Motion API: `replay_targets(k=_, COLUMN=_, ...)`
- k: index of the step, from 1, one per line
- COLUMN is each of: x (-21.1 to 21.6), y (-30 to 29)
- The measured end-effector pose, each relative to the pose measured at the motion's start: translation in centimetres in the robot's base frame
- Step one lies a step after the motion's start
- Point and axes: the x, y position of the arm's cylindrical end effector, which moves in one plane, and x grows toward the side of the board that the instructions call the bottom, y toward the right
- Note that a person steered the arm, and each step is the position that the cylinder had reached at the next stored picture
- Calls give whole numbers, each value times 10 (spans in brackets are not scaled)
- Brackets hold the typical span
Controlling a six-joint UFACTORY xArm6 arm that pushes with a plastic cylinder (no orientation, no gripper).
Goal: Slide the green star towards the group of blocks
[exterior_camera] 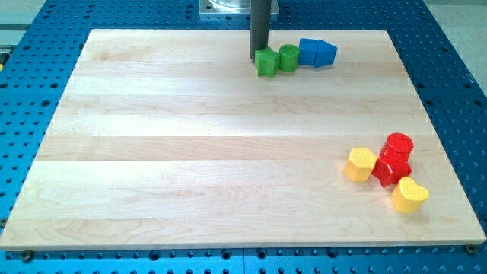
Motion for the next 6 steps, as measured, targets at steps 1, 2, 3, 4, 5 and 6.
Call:
replay_targets(k=1, x=88, y=0)
replay_targets(k=2, x=103, y=-7)
replay_targets(k=3, x=57, y=-41)
replay_targets(k=4, x=42, y=-21)
replay_targets(k=5, x=42, y=-18)
replay_targets(k=6, x=43, y=-18)
